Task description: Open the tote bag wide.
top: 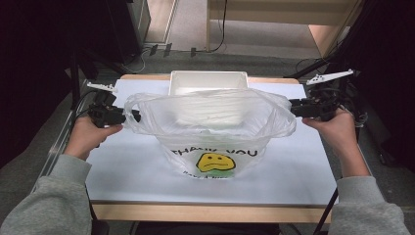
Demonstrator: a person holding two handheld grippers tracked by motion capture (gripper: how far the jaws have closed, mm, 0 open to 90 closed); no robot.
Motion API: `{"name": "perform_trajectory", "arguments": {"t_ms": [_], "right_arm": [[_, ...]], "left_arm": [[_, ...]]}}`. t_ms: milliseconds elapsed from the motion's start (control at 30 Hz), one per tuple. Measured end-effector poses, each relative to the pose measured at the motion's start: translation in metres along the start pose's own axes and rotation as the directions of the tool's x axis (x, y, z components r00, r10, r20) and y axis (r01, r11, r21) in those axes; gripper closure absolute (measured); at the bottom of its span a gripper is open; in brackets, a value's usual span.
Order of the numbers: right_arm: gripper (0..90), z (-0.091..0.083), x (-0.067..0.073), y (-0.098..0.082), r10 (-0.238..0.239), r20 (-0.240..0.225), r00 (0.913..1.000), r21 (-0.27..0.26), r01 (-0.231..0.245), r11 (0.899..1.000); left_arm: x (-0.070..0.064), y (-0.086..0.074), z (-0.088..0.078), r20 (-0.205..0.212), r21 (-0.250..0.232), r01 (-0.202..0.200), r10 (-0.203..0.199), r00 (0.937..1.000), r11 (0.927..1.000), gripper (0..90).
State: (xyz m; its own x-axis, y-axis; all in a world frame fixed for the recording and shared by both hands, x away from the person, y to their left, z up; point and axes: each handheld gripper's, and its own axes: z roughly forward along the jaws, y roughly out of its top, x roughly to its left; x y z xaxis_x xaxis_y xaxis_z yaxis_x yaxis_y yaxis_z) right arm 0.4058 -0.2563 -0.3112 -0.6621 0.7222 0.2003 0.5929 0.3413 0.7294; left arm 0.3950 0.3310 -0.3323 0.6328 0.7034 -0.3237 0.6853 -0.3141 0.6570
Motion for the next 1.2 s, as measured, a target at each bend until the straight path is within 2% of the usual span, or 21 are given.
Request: {"name": "perform_trajectory", "arguments": {"t_ms": [133,200,333,367,533,600,633,667,800,933,1000,1200], "right_arm": [[56.1,-0.009,0.001,0.011,-0.006,-0.002,1.0000,-0.021,0.006,1.000],[57.5,-0.012,0.002,0.017,-0.008,-0.005,1.0000,-0.028,0.008,1.000],[61.0,-0.017,0.005,0.026,-0.017,-0.015,0.9997,-0.033,0.017,0.999],[62.4,-0.018,0.006,0.028,-0.023,-0.019,0.9996,-0.034,0.022,0.999],[74.2,-0.027,0.012,0.041,-0.028,-0.045,0.9986,-0.067,0.025,0.997],[82.1,-0.031,0.017,0.047,-0.033,-0.064,0.9974,-0.077,0.028,0.997],[88.7,-0.034,0.020,0.050,-0.041,-0.062,0.9972,-0.085,0.035,0.996],[90.0,-0.035,0.023,0.053,-0.044,-0.064,0.9970,-0.083,0.039,0.996],[90.0,-0.043,0.037,0.067,-0.054,-0.082,0.9952,-0.073,0.048,0.996],[90.0,-0.047,0.055,0.079,-0.102,-0.086,0.9911,-0.083,0.095,0.992],[90.0,-0.050,0.066,0.087,-0.131,-0.100,0.9864,-0.087,0.122,0.989],[90.0,-0.046,0.094,0.105,-0.176,-0.132,0.9756,-0.095,0.164,0.982]], "left_arm": [[-0.003,0.010,-0.006,0.002,-0.006,-0.024,0.024,0.9997,0.9997,57.2],[-0.002,0.015,-0.009,0.021,-0.017,-0.019,0.020,0.9996,0.9997,59.6],[-0.008,0.023,-0.015,0.012,-0.012,-0.041,0.041,0.9991,0.9991,67.4],[-0.010,0.026,-0.017,-0.002,-0.015,-0.055,0.055,0.9985,0.9984,70.4],[-0.019,0.044,-0.034,-0.013,-0.027,-0.073,0.073,0.9972,0.9969,88.8],[-0.023,0.050,-0.040,-0.005,-0.032,-0.088,0.088,0.9961,0.9956,90.0],[-0.026,0.052,-0.042,0.000,-0.035,-0.095,0.095,0.9955,0.9949,90.0],[-0.031,0.056,-0.046,-0.002,-0.036,-0.110,0.110,0.9939,0.9933,90.0],[-0.043,0.068,-0.055,0.011,-0.045,-0.136,0.137,0.9905,0.9896,90.0],[-0.057,0.078,-0.060,0.008,-0.050,-0.168,0.169,0.9856,0.9844,90.0],[-0.063,0.082,-0.062,0.014,-0.059,-0.180,0.181,0.9833,0.9819,90.0],[-0.085,0.096,-0.060,0.032,-0.064,-0.213,0.215,0.9760,0.9749,90.0]]}}
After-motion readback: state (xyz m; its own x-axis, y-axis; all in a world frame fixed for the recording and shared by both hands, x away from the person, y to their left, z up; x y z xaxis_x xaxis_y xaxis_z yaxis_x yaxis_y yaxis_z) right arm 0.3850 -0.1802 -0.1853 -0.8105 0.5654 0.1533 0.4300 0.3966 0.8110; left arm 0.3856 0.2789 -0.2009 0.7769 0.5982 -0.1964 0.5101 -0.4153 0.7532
